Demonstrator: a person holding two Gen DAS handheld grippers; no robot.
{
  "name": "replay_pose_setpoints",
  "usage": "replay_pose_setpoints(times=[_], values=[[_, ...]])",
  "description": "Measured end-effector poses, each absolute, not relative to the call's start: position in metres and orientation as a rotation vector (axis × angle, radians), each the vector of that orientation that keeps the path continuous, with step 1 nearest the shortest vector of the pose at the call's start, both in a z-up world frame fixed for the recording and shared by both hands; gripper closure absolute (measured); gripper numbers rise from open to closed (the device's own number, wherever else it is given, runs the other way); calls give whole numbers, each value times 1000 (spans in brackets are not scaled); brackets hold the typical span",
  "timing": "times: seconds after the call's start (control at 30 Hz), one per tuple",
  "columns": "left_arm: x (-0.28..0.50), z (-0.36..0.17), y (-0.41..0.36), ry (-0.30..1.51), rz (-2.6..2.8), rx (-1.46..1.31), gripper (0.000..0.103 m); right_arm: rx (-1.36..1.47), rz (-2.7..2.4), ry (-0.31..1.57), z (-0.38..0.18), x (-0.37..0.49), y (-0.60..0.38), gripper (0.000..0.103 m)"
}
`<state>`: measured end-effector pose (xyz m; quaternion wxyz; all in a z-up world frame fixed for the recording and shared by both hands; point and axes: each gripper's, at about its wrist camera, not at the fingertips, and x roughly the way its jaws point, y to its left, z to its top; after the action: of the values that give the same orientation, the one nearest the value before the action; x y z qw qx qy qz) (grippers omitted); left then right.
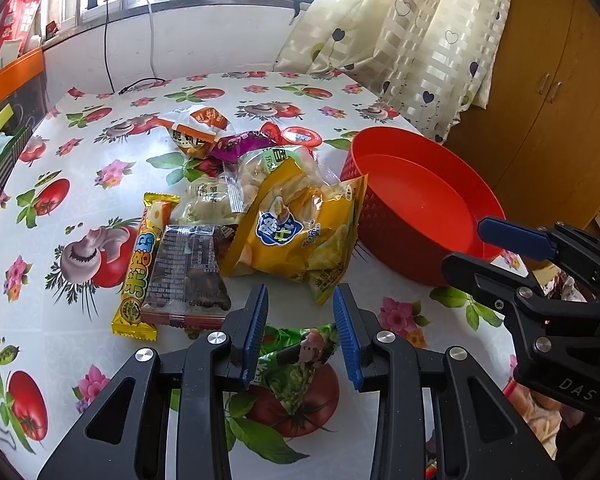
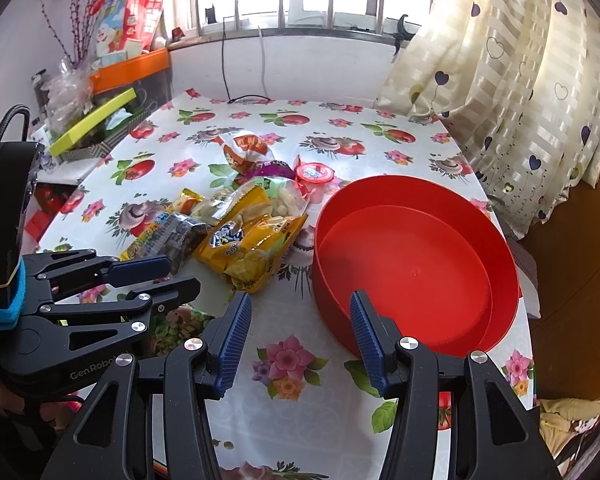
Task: Organize snacks
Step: 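Move the left tool toward the yellow wafer stick in the pile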
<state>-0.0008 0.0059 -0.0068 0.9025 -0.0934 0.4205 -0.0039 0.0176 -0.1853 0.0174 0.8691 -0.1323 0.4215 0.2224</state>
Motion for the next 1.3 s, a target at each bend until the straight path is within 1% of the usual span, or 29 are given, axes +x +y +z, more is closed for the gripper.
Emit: replay_pose_setpoints(times=[0.7,1.17,1.3], values=[[2,-6,11,863,-14,-194,68,-275,467,883,15,23,-185,54],[5,-3,37,848,31,-233,68,-264,506,891,17,15,-165,54],[4,-4,46,842,39,-244,68,-252,525,905,15,26,-165,52]])
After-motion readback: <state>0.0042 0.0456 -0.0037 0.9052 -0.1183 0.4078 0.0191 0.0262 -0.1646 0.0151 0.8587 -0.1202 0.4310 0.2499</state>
